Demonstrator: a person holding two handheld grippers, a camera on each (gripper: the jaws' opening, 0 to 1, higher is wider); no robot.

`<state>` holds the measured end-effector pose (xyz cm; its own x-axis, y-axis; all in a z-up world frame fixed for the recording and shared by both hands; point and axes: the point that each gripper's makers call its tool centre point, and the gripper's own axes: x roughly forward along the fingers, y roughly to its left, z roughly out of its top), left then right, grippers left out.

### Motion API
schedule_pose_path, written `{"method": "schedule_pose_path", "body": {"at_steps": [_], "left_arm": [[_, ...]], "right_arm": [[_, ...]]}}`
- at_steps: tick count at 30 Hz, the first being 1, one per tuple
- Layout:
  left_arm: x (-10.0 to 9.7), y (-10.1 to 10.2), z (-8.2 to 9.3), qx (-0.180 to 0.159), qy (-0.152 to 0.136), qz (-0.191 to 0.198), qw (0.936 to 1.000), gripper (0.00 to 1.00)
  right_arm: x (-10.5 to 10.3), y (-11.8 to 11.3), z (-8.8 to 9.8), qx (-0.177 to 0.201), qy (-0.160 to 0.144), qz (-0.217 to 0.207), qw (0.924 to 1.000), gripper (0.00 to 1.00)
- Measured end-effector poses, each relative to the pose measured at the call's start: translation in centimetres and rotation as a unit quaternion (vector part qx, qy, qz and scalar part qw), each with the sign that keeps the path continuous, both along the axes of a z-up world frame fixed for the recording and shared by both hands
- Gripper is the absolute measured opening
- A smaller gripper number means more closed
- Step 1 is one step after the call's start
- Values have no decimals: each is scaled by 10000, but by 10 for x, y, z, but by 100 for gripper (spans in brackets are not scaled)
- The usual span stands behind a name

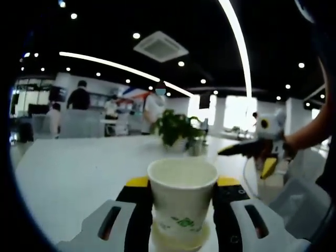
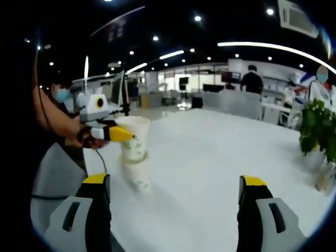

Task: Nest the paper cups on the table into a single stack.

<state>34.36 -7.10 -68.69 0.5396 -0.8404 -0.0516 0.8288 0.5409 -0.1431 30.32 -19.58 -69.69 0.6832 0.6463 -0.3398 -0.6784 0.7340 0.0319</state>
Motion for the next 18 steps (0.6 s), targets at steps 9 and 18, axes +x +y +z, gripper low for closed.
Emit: {"method": "schedule_pose_path", "body": {"at_steps": [9, 18], "left_arm": [[-4, -3, -20, 178, 143, 11, 9997, 43], [-8, 4, -46, 640, 273, 66, 9976, 43]], "right_arm": [[2, 3, 0, 11, 2, 32, 10000, 100], [0, 6, 0, 33, -1, 56, 10000, 100]]}}
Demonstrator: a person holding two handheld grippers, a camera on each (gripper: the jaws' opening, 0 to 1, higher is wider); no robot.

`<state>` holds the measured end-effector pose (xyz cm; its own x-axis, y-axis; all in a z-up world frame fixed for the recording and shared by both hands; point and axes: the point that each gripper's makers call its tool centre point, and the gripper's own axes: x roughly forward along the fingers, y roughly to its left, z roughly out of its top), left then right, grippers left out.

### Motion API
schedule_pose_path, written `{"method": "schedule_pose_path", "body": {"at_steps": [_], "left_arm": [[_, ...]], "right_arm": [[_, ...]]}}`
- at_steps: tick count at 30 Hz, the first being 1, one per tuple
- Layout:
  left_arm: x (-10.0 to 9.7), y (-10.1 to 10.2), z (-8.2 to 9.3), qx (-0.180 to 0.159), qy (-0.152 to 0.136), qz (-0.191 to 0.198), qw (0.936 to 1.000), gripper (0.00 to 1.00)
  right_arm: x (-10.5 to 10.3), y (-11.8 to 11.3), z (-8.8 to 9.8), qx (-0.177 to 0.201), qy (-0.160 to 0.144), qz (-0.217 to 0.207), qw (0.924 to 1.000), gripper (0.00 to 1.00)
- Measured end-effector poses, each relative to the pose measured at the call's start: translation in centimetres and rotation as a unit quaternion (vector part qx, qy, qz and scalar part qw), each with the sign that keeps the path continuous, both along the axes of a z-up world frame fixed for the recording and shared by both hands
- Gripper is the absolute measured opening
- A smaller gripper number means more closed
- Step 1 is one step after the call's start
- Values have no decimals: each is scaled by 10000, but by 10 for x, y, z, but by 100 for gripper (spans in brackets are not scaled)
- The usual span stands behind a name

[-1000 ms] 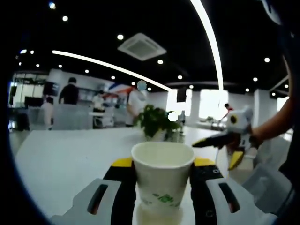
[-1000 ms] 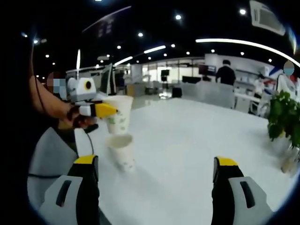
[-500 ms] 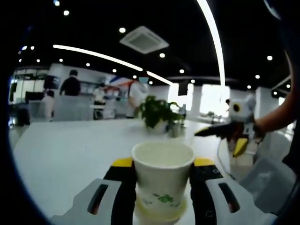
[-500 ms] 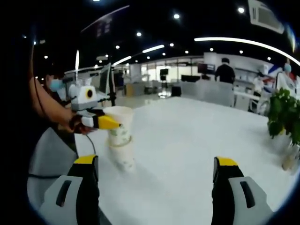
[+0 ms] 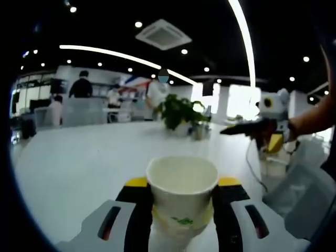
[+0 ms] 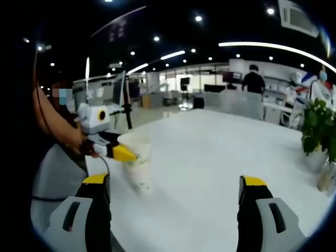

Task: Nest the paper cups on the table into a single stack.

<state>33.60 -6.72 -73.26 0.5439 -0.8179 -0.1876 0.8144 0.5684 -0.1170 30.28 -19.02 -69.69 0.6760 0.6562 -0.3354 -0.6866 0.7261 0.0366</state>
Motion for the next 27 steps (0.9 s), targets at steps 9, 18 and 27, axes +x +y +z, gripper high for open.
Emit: {"method": "schedule_pose_path", "body": {"at_steps": [9, 18, 27], "left_arm": [[-1, -4, -6, 521, -262, 3, 9983, 46], [-7, -2, -14, 879, -249, -104, 9958, 59], [-2, 32, 0, 786, -176, 185, 9966, 88]], "right_arm": [[-3, -1, -1, 8, 15, 1, 10000, 100], [-4, 2, 1, 4, 0, 36, 10000, 100], [5, 5, 7, 25, -68, 81, 9999, 100]]}}
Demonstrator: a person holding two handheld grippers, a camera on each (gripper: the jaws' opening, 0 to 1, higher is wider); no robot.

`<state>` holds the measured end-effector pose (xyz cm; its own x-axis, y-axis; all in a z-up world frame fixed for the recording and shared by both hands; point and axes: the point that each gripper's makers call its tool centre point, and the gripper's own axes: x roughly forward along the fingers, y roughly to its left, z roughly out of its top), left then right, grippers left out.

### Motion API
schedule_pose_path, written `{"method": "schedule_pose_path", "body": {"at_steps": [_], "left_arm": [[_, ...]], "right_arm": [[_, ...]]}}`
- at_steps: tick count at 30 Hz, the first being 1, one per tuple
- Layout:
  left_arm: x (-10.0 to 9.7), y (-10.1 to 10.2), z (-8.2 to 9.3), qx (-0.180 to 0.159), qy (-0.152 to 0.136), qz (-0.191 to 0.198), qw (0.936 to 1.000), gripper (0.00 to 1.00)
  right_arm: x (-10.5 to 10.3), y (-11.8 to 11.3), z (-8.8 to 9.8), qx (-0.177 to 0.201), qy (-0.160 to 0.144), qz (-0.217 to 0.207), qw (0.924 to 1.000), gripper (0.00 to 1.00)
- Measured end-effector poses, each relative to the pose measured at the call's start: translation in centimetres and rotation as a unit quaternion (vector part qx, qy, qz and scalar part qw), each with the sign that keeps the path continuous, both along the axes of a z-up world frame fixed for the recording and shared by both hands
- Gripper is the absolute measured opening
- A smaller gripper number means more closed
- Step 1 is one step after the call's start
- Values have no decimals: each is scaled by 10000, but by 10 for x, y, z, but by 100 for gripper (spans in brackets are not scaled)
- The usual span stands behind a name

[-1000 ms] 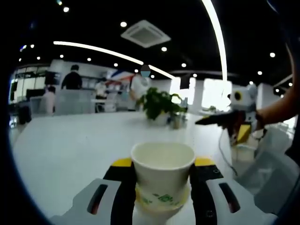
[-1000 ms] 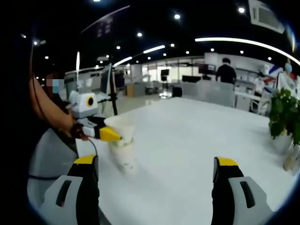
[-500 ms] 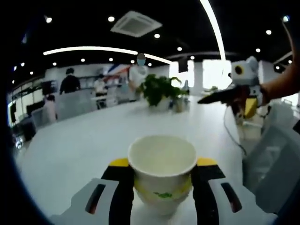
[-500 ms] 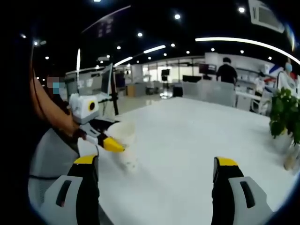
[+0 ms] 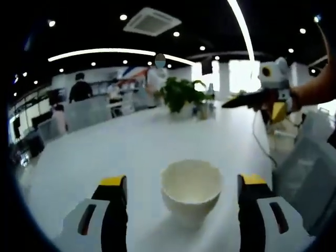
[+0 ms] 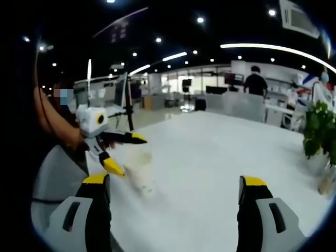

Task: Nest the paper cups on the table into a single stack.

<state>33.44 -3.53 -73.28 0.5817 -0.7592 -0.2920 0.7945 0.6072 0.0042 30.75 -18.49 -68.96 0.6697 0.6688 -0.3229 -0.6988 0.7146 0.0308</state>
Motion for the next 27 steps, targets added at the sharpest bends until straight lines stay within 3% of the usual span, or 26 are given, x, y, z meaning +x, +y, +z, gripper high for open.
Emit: {"method": "schedule_pose_path", "body": {"at_steps": [4, 8, 14, 18, 24, 27], "left_arm": [[5, 26, 18, -9, -100, 225, 9997, 95], [5, 48, 33, -68, 62, 377, 9992, 99], [-2, 70, 47, -62, 104, 405, 9991, 99], [-15, 78, 43, 47, 130, 160, 9998, 99], [-20, 106, 39, -40, 270, 534, 9982, 99], [-25, 108, 35, -18, 271, 522, 9983, 99]], "right_arm": [[5, 4, 4, 9, -38, 42, 10000, 100], [8, 7, 6, 31, -73, 73, 9999, 100], [12, 13, 8, 24, -181, 170, 9997, 100], [12, 19, 9, 71, -275, 240, 9993, 100], [9, 26, 5, 86, -308, 333, 9989, 100], [7, 29, 3, 88, -321, 366, 9988, 100]]}}
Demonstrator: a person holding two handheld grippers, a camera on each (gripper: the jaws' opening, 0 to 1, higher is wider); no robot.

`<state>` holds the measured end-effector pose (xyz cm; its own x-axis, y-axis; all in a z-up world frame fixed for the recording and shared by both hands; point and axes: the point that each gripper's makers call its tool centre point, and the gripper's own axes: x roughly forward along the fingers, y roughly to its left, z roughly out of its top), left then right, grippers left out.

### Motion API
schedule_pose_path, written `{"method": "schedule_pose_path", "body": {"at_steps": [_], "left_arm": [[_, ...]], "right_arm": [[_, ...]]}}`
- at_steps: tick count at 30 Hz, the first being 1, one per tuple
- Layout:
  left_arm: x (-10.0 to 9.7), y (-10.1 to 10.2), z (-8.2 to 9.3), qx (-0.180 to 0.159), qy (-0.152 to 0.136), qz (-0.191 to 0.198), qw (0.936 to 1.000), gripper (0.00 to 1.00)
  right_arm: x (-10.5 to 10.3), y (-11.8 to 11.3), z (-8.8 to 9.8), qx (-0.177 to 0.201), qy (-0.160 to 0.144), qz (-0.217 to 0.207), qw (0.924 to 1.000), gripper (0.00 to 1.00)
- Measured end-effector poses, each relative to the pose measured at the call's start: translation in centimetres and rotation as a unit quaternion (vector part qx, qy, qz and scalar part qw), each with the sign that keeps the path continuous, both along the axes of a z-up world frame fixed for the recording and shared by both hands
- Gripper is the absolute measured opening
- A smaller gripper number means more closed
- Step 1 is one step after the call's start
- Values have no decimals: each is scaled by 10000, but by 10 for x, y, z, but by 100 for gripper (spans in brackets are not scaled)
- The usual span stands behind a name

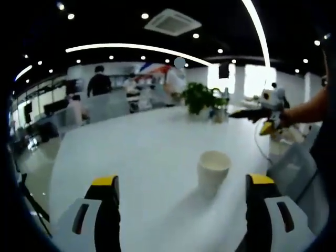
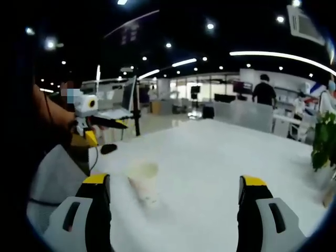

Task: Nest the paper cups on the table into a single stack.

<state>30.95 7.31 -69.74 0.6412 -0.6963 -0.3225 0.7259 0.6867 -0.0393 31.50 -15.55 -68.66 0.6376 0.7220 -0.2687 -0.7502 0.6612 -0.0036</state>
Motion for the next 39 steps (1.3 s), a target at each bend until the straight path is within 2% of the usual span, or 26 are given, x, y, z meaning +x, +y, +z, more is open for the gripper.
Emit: {"method": "schedule_pose_path", "body": {"at_steps": [2, 3, 4, 15, 20, 24, 30, 39], "left_arm": [[-3, -2, -2, 24, 2, -89, 10000, 98], [-6, -8, -1, 3, -126, -267, 9996, 98], [-7, -10, -2, 34, -136, -321, 9994, 97], [-4, -28, -21, 185, 16, -563, 9982, 97], [-4, -45, -38, 338, 103, -894, 9954, 95], [-1, -59, -45, 330, 123, -1136, 9929, 89], [3, -79, -59, 461, 180, -1485, 9877, 88], [9, -95, -81, 679, 335, -1892, 9790, 81]], "right_arm": [[0, 2, -2, 2, -37, 43, 10000, 100], [0, 3, -3, -19, -44, 72, 10000, 100], [0, 4, -6, -74, -19, 106, 9999, 100], [2, 10, -21, -165, 84, 273, 9995, 100], [0, 18, -39, -257, 273, 460, 9982, 99], [1, 25, -48, -303, 361, 609, 9970, 96], [6, 37, -66, -515, 460, 906, 9935, 94], [1, 54, -93, -880, 700, 1489, 9824, 78]]}}
